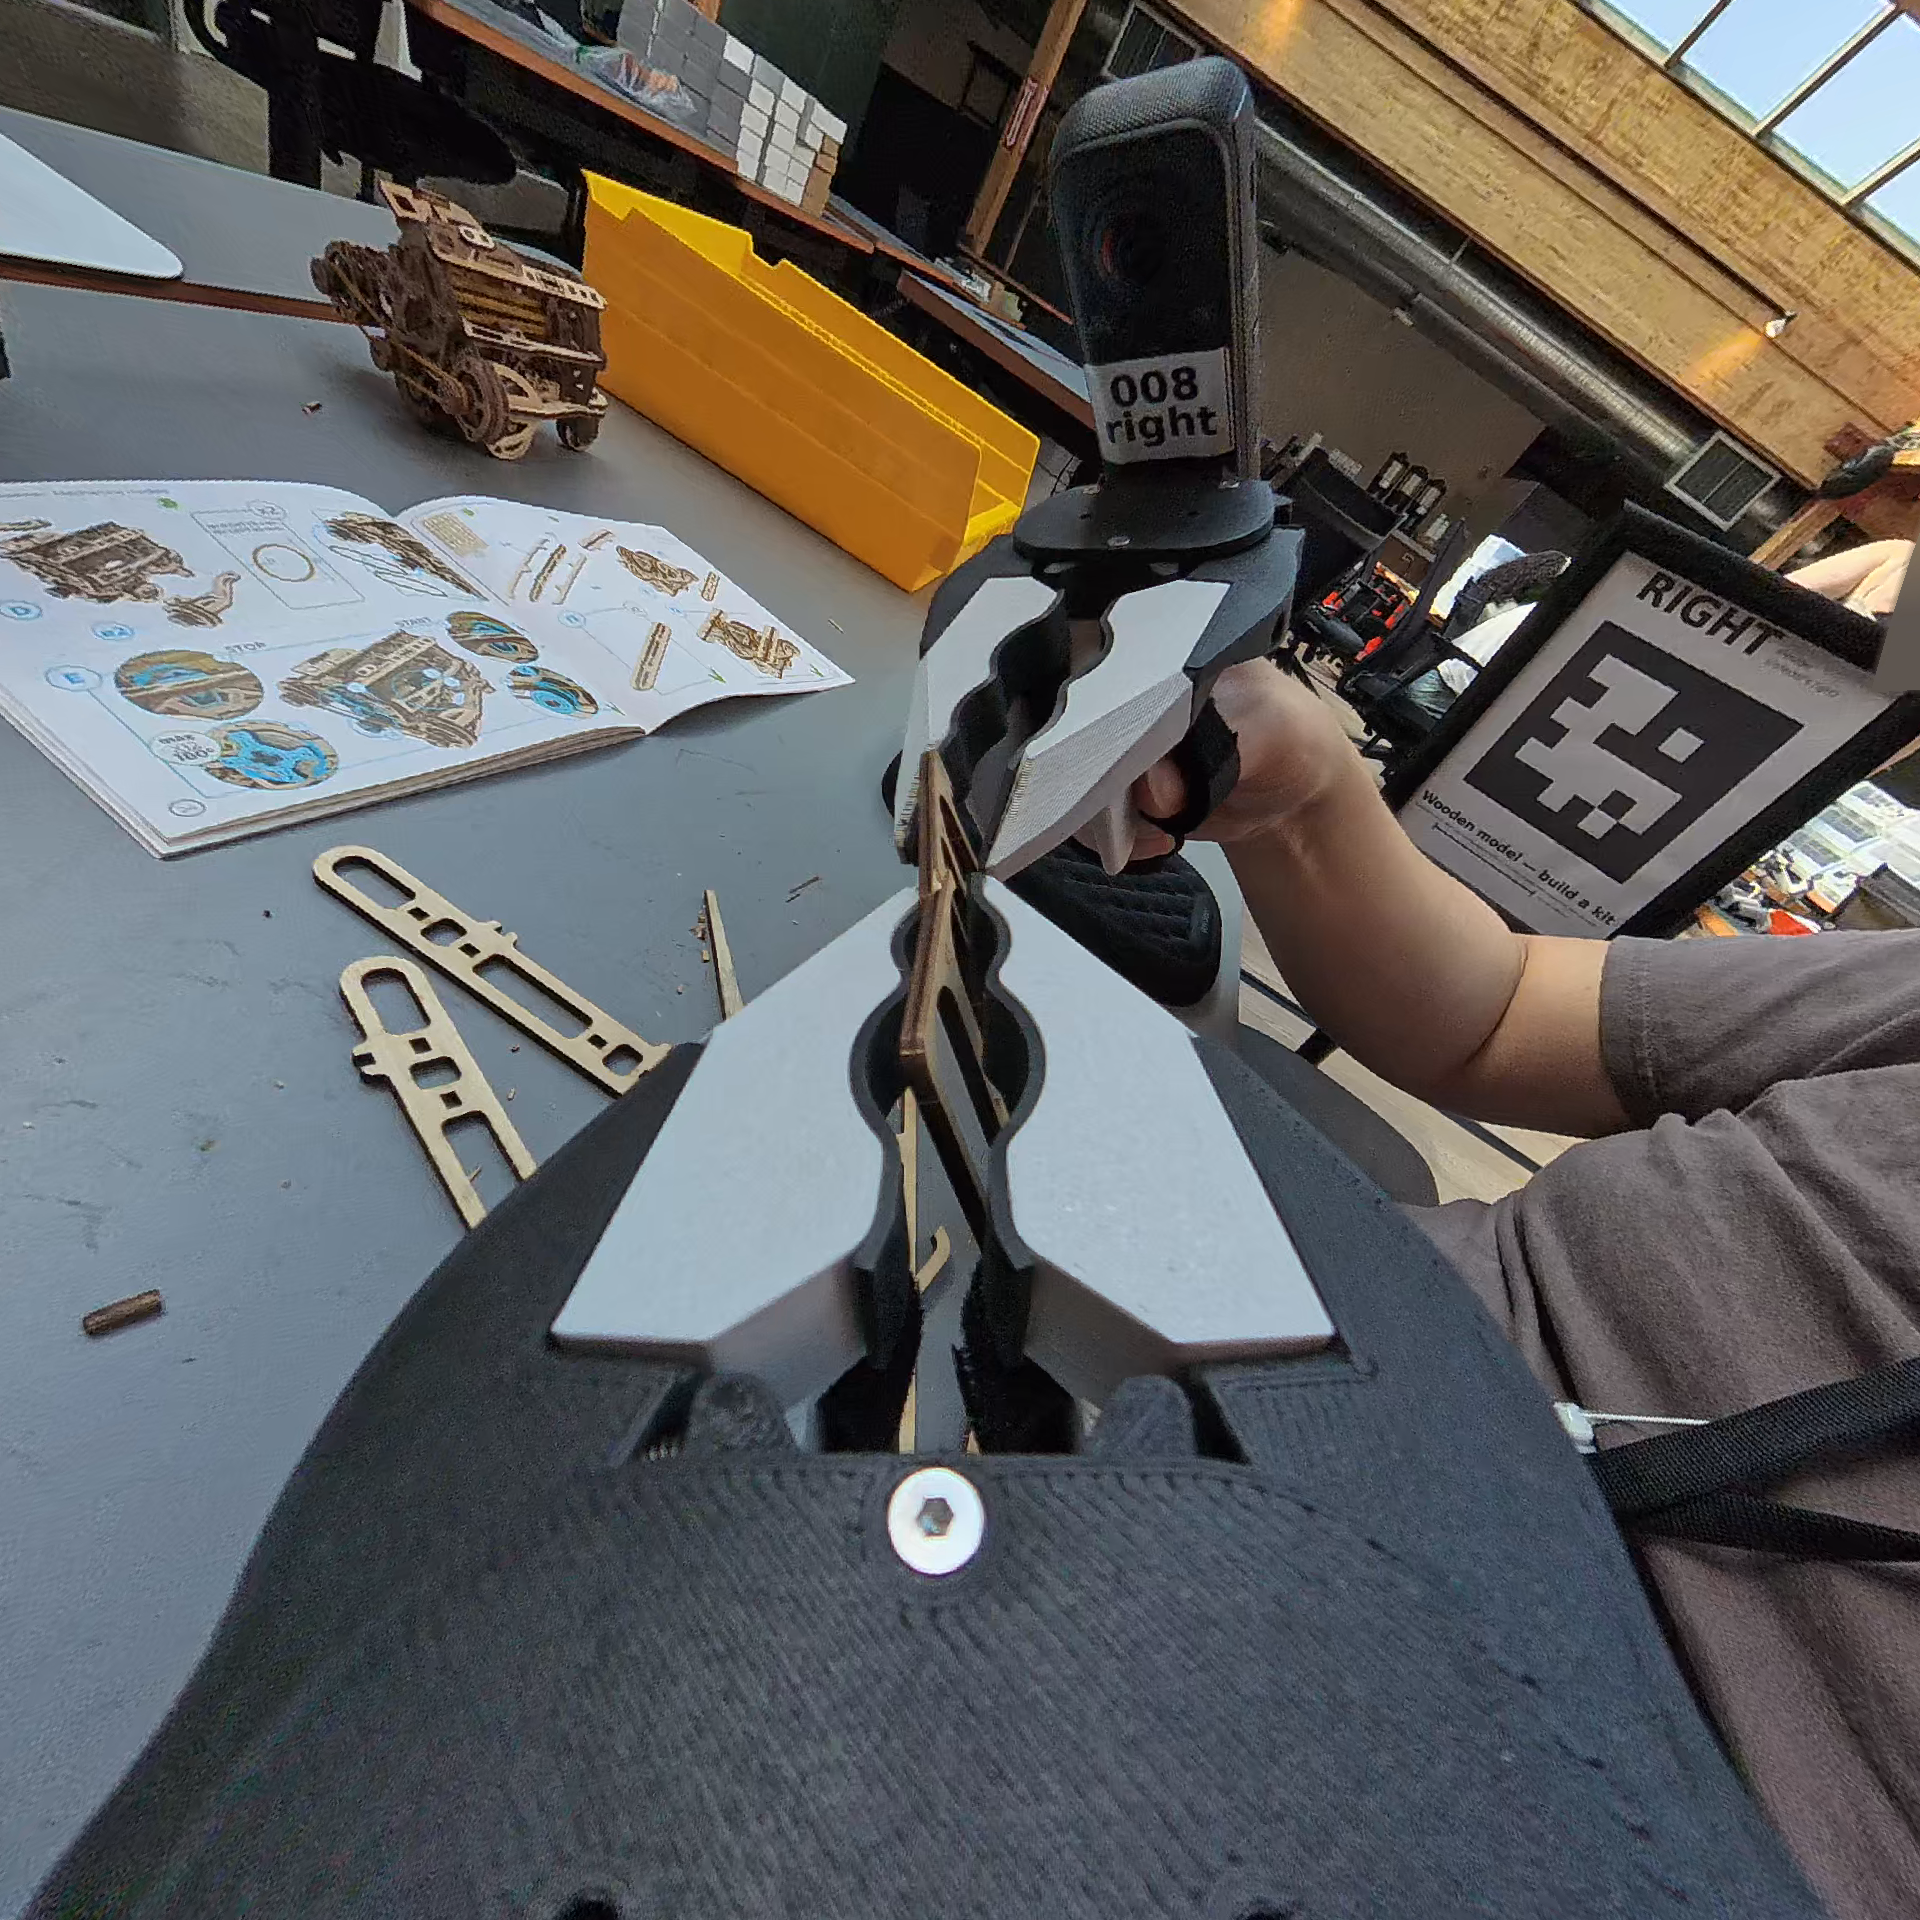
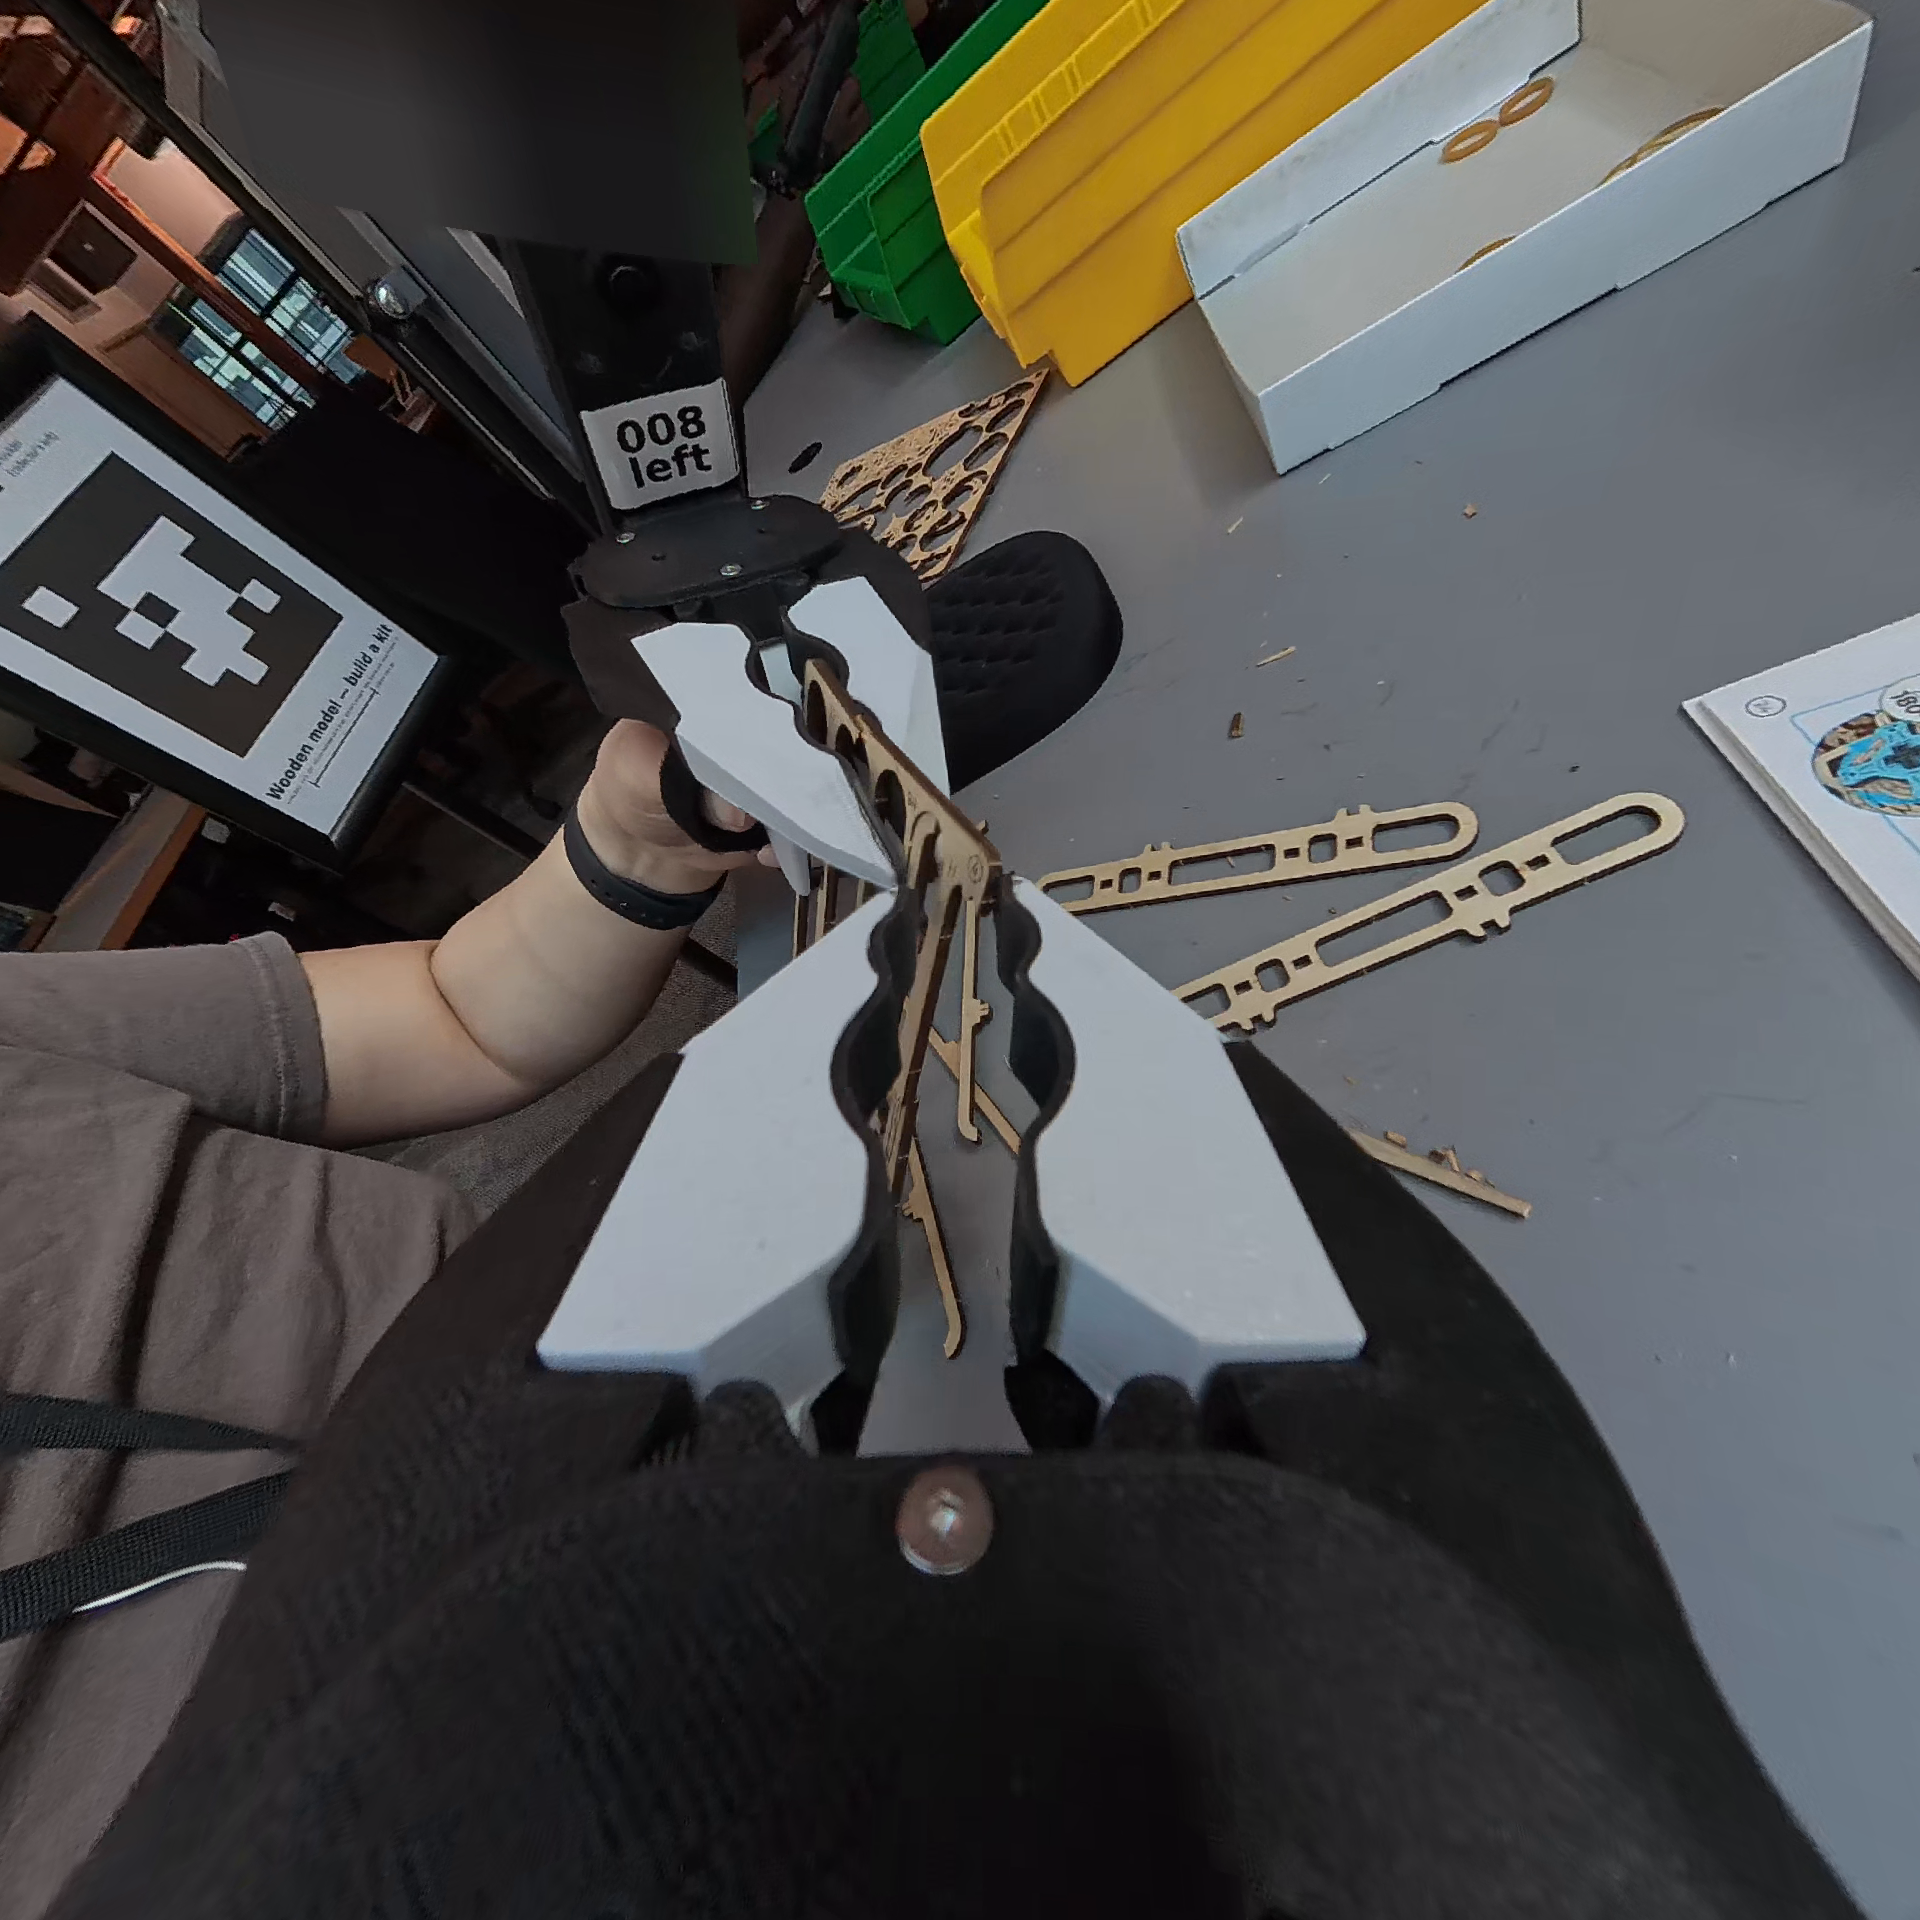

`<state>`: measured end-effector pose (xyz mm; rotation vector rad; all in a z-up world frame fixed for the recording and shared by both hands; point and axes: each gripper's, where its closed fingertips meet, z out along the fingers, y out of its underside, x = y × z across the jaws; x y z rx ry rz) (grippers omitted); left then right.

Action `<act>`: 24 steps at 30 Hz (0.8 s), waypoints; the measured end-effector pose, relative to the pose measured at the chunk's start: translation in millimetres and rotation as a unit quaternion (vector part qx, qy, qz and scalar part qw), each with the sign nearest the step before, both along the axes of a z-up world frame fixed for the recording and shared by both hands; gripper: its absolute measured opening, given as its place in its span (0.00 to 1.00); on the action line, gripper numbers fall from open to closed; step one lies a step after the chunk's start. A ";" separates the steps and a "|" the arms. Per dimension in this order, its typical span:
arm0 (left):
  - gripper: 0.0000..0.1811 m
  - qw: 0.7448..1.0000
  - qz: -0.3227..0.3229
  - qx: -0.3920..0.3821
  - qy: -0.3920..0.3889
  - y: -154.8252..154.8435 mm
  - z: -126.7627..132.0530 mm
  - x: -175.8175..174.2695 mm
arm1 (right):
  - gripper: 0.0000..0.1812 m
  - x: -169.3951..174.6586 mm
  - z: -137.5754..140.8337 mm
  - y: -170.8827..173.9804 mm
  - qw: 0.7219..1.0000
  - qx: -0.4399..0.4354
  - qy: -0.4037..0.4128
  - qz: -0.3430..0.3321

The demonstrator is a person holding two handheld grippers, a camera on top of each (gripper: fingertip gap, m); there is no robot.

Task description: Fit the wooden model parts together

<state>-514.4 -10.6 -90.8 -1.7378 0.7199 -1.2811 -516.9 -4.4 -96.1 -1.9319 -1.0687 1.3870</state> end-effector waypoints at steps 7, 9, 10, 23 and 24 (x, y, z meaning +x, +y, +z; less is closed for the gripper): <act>0.01 1.000 0.013 0.001 0.001 2.8 2.2 -6.0 | 0.09 -4.4 -4.3 -6.7 1.000 -0.011 0.010 -0.002; 0.01 1.000 0.012 0.000 0.001 2.1 1.6 -5.1 | 0.06 -7.2 -3.0 -7.3 1.000 -0.011 0.022 -0.006; 0.01 1.000 0.014 0.000 0.002 2.4 1.0 -5.1 | 0.03 -7.2 -3.3 -5.1 1.000 -0.006 0.024 -0.013; 0.00 1.000 0.021 -0.002 -0.001 0.2 2.9 -3.5 | 0.02 -9.5 -2.1 -8.8 0.998 -0.031 0.055 0.009; 0.00 1.000 0.026 0.000 0.004 0.9 1.7 -3.5 | 0.02 -9.2 -3.8 -8.4 0.998 -0.032 0.051 0.009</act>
